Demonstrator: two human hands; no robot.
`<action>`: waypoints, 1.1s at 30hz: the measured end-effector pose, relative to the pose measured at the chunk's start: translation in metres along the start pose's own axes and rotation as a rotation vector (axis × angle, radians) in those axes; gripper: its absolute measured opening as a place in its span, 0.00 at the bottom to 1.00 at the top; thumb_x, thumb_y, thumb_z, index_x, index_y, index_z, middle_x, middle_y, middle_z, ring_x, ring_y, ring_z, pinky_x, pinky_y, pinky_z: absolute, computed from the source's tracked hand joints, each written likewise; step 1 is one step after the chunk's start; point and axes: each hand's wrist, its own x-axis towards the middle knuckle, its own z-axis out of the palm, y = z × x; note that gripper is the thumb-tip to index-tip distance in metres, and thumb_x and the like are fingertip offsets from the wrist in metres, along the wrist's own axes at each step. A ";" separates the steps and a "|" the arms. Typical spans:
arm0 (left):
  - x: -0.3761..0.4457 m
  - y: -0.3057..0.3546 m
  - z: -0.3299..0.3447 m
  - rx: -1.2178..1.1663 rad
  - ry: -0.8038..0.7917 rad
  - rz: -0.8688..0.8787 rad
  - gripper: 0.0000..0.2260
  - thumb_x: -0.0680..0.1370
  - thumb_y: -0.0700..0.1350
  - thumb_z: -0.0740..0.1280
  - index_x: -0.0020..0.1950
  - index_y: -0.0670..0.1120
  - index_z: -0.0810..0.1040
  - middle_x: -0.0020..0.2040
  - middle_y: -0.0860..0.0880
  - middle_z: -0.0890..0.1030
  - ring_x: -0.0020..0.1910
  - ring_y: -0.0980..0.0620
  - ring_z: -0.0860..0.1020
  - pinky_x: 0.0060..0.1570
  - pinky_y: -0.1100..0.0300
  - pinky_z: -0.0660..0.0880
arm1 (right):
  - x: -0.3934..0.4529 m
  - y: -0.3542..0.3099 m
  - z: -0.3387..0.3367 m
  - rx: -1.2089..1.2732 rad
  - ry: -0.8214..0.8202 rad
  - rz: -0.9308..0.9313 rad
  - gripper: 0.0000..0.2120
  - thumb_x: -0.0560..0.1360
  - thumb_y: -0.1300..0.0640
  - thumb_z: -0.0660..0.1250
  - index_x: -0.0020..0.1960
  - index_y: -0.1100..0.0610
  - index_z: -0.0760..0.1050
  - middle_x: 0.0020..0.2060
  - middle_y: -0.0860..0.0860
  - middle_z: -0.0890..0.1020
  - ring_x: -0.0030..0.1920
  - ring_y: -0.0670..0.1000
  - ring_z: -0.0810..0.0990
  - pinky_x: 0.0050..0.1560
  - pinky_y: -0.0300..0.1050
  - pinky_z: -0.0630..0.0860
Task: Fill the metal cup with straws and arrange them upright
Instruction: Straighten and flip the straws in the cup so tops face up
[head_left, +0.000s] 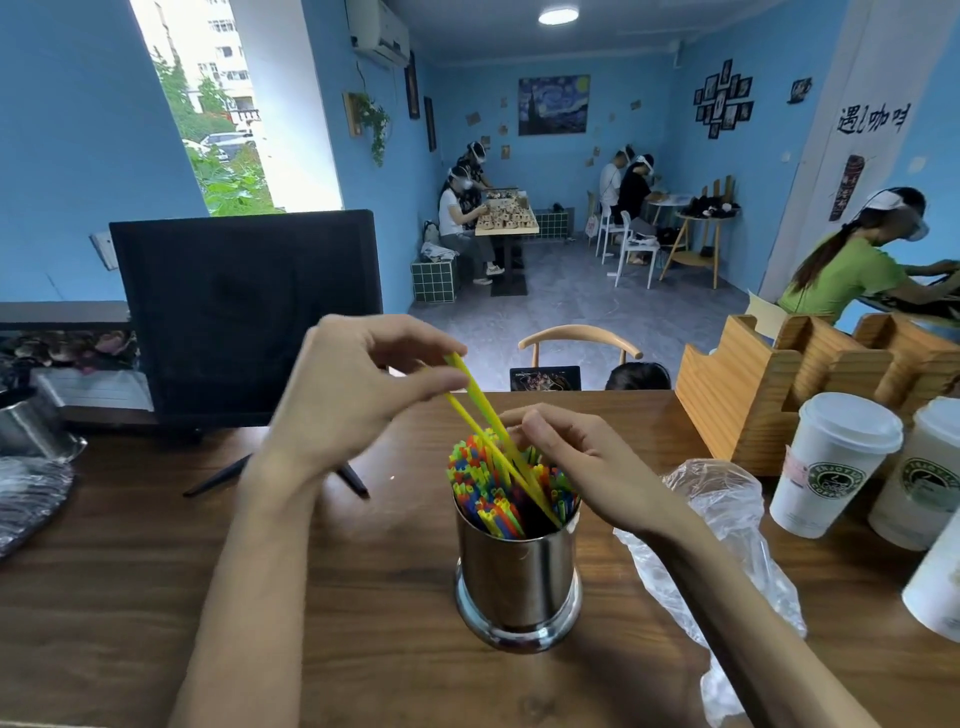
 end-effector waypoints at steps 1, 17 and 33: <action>0.003 0.005 -0.007 -0.034 0.010 0.003 0.09 0.67 0.42 0.79 0.46 0.47 0.87 0.38 0.48 0.87 0.35 0.53 0.83 0.40 0.57 0.82 | 0.000 -0.002 0.001 0.043 -0.054 0.000 0.18 0.82 0.44 0.61 0.61 0.53 0.81 0.53 0.46 0.86 0.60 0.45 0.82 0.63 0.43 0.76; -0.010 -0.019 0.026 -0.456 0.620 -0.074 0.06 0.73 0.35 0.76 0.46 0.44 0.84 0.36 0.52 0.85 0.36 0.56 0.83 0.40 0.63 0.81 | 0.010 -0.030 0.007 1.277 -0.057 0.245 0.52 0.53 0.34 0.79 0.64 0.69 0.76 0.61 0.61 0.83 0.54 0.61 0.85 0.46 0.48 0.84; -0.043 -0.040 0.083 -0.567 0.378 -0.230 0.07 0.66 0.41 0.77 0.42 0.44 0.85 0.37 0.49 0.85 0.37 0.54 0.83 0.40 0.61 0.81 | 0.054 -0.035 -0.003 0.715 0.340 0.274 0.17 0.80 0.45 0.66 0.43 0.59 0.74 0.29 0.50 0.60 0.22 0.44 0.59 0.21 0.34 0.55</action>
